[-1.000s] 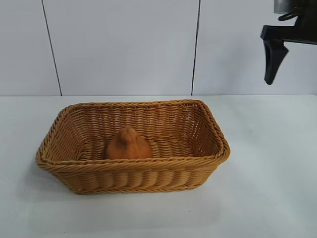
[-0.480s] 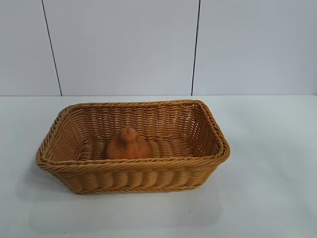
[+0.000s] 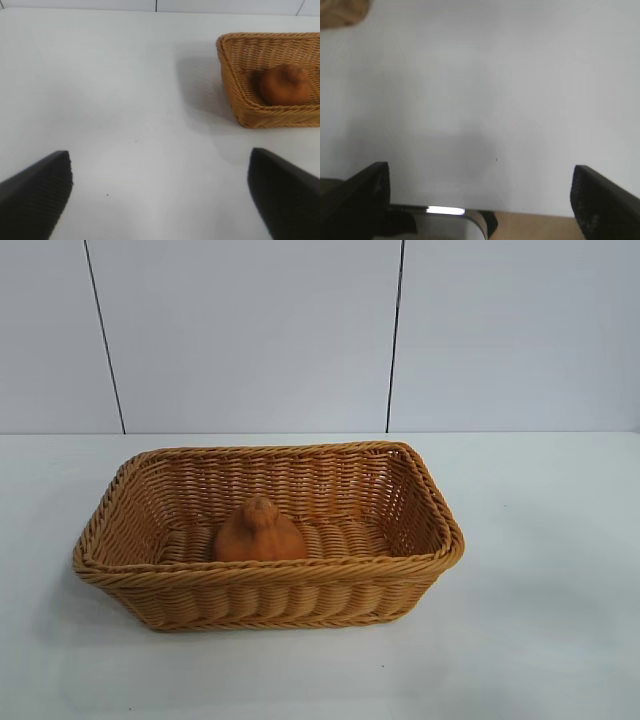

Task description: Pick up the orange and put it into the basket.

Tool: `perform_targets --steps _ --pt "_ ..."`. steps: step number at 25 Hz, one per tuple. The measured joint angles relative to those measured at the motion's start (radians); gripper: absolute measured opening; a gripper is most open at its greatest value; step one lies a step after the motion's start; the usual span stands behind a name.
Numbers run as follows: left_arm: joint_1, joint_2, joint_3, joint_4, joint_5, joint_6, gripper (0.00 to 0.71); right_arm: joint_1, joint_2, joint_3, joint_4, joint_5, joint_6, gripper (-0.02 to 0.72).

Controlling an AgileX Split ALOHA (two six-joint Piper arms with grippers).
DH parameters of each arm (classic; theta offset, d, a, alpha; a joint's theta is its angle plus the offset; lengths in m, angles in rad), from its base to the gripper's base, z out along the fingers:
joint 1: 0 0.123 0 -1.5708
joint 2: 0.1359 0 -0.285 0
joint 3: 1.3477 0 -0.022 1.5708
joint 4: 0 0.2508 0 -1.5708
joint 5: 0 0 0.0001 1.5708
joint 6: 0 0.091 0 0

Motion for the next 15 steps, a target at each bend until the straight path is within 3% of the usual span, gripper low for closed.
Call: perform_targets --steps 15 --pt "0.000 0.000 0.000 0.000 0.000 0.000 0.675 -0.005 -0.383 0.004 0.008 0.001 0.000 0.676"
